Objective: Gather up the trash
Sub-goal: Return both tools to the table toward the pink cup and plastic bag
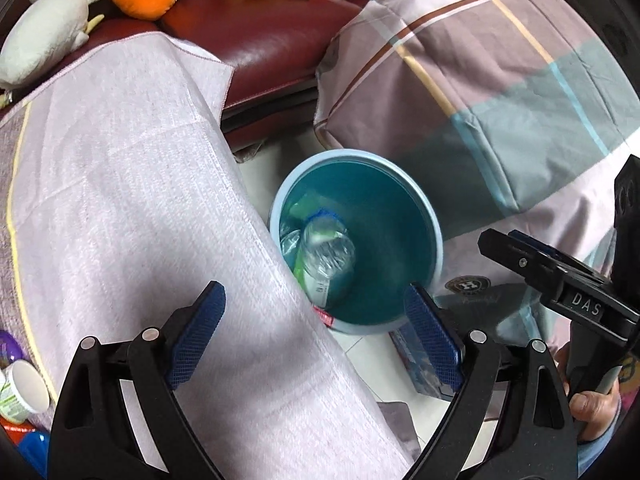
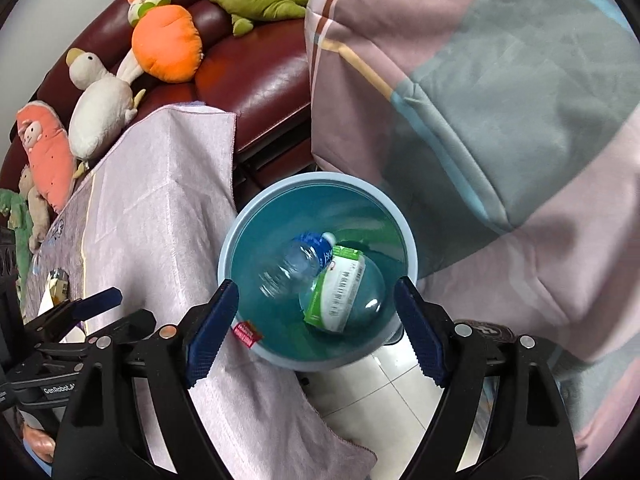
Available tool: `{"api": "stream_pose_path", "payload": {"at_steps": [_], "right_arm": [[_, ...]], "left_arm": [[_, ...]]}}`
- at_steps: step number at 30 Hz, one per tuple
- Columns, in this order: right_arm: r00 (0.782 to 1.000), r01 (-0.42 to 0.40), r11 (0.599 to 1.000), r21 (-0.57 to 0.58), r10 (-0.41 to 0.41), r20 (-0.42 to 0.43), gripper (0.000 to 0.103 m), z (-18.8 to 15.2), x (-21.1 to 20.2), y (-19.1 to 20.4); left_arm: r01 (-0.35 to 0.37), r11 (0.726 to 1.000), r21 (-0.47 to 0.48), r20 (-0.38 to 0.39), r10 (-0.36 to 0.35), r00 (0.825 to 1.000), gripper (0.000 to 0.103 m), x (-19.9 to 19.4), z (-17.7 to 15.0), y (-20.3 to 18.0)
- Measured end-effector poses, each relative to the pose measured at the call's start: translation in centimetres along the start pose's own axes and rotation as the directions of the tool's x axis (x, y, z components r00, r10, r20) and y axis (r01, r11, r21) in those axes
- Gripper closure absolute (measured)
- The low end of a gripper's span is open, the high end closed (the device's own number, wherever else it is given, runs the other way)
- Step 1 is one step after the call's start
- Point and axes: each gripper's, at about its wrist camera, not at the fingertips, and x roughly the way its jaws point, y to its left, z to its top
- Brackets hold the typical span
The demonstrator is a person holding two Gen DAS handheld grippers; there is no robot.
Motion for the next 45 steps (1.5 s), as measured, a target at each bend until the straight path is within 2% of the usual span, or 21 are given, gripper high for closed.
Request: {"api": "stream_pose_path", "payload": {"at_steps": [13,21,27,31,37,45], "right_arm": [[1.000,0.007,0.997,-0.072,-0.006,0.021,0.024,-4.7,-5.0,4.2],[0.999,0.014,0.989,-0.146,-0.008,0.038,0.023,-7.7,-7.9,8.2],[0.999,-0.003,0.974,-0.227,0.011,0.033,0.023,-10.1,-9.2,12.4],[0.999,-0.027,0.951,-0.308,0.033,0.013,0.023,-12.0,-9.6,15.9],[0.996,-0.086,0.896,-0.436,0.080,-0.031,0.023,-15.5,-10.1,22.2],[0.986,-0.165,0.818,-0.551,0.116,-0.124,0.023,-19.4,-9.1,29.1]], "left_arm": [[-0.011,1.000,-0.022,0.099,0.013,0.995,0.012,-7.8,-4.8,2.7],[-0.018,0.999,-0.037,0.174,0.024,0.984,0.012,-12.3,-8.5,4.7],[-0.034,0.996,-0.079,0.218,0.051,0.975,0.012,-15.5,-12.1,7.6],[-0.048,0.991,-0.128,0.243,0.078,0.967,0.012,-17.6,-14.4,10.3],[-0.079,0.976,-0.203,0.278,0.135,0.951,0.012,-20.6,-17.9,14.5],[-0.110,0.941,-0.319,0.280,0.205,0.938,0.012,-23.0,-22.8,20.4]]}}
